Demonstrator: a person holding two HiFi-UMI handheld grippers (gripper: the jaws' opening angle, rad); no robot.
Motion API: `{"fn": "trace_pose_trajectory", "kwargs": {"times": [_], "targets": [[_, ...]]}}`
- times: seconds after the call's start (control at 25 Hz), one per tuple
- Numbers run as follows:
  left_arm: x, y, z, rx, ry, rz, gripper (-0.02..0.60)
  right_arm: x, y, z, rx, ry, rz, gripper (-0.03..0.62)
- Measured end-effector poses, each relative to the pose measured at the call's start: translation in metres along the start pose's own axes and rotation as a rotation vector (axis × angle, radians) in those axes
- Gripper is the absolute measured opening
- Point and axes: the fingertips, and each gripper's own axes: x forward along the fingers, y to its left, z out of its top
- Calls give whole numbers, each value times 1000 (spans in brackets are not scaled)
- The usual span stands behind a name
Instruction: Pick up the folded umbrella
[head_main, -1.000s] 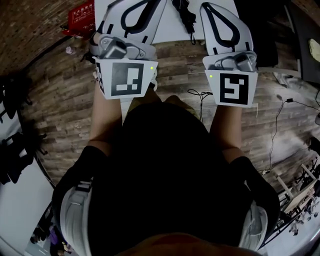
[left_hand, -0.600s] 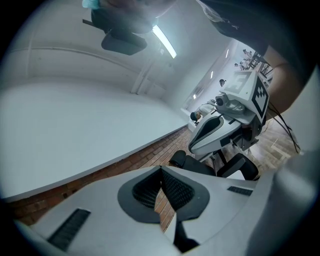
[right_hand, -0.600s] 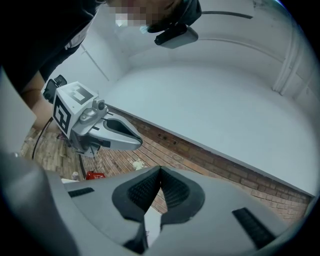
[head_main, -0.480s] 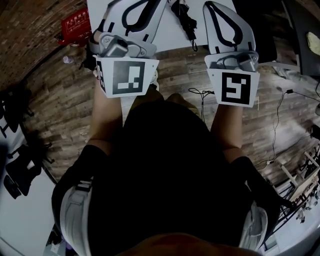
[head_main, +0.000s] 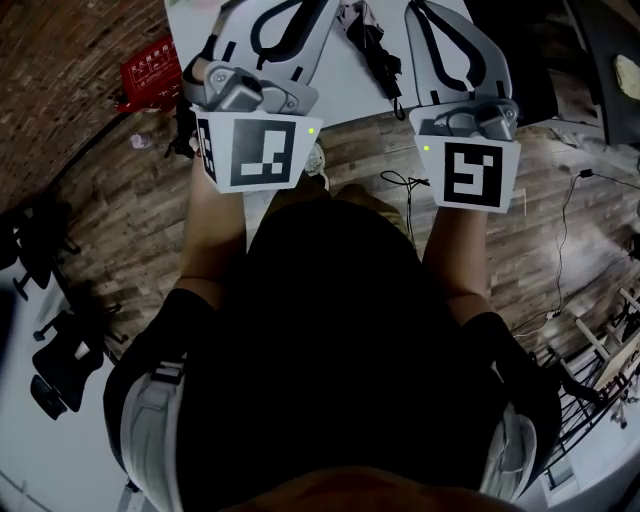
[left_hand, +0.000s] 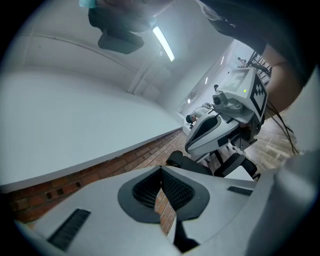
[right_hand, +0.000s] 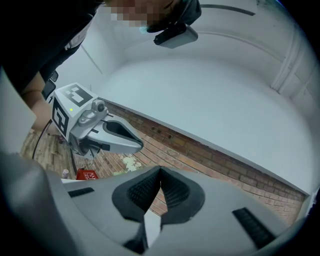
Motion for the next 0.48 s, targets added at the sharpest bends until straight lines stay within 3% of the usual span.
{"fn": "trace_pose_trajectory", "kwargs": {"times": [0.48], "targets": [[20, 21, -24, -11, -44, -54, 11, 37, -1, -5, -10, 34, -47, 29]]}}
